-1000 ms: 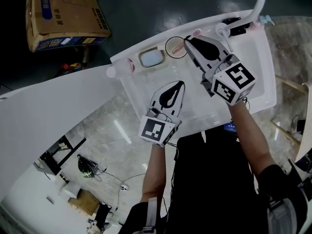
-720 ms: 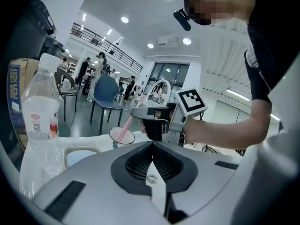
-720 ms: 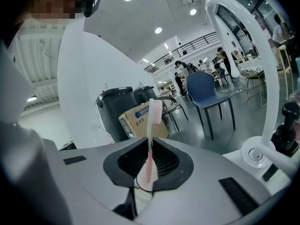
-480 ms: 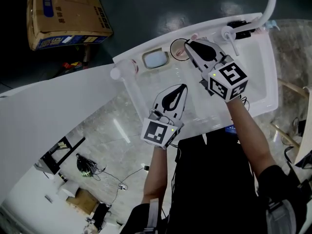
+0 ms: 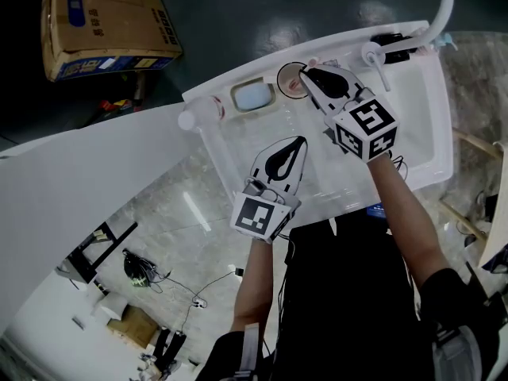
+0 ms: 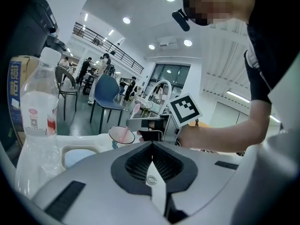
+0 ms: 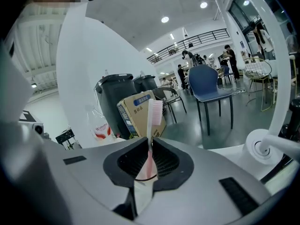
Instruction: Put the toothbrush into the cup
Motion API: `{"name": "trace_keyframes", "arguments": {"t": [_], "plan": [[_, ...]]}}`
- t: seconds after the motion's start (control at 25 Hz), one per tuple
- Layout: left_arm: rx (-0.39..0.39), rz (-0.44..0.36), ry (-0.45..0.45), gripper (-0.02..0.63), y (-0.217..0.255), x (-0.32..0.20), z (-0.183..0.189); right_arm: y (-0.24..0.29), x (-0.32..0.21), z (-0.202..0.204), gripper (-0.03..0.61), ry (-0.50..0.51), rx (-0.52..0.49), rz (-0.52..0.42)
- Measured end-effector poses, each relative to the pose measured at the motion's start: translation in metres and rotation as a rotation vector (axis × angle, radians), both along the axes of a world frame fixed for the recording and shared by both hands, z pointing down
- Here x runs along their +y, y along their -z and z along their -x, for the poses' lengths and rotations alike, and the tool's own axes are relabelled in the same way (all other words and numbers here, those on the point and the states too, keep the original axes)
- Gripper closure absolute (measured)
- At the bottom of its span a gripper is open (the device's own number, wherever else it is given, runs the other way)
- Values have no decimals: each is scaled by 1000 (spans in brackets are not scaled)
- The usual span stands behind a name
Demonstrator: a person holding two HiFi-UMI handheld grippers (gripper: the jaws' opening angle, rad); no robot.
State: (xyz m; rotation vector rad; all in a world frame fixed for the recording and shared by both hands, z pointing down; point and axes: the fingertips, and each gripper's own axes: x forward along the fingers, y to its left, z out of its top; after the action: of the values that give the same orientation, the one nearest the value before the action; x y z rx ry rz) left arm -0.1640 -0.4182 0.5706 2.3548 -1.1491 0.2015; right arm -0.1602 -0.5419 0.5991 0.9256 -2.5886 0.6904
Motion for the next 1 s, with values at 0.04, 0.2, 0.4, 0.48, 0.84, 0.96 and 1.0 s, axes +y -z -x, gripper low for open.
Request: {"name": "trace_keyframes", "arguments": {"t": [0.04, 0.2, 0.4, 0.48, 0.84, 0.96, 1.0], "plan": [[-2, -2, 0, 604, 0, 0, 0, -1, 0, 0, 540, 3, 7, -1], [-18, 2, -5, 604, -5, 3, 1, -3, -2, 1, 540, 0, 20, 1], [14, 8, 15, 604, 3, 2, -2, -2, -2, 1, 540, 2, 24, -2], [14, 3, 15, 604, 2, 4, -1, -2, -2, 0, 540, 0, 25, -1], [28, 18, 22, 604, -2, 9, -4, -9, -4, -6, 515, -21, 37, 13], [23, 11, 20, 604, -4, 10, -5, -12, -5, -8, 505, -23, 39, 15], [21, 10, 19, 604, -5, 10, -5, -12, -6, -8, 503, -25, 38, 16]]}}
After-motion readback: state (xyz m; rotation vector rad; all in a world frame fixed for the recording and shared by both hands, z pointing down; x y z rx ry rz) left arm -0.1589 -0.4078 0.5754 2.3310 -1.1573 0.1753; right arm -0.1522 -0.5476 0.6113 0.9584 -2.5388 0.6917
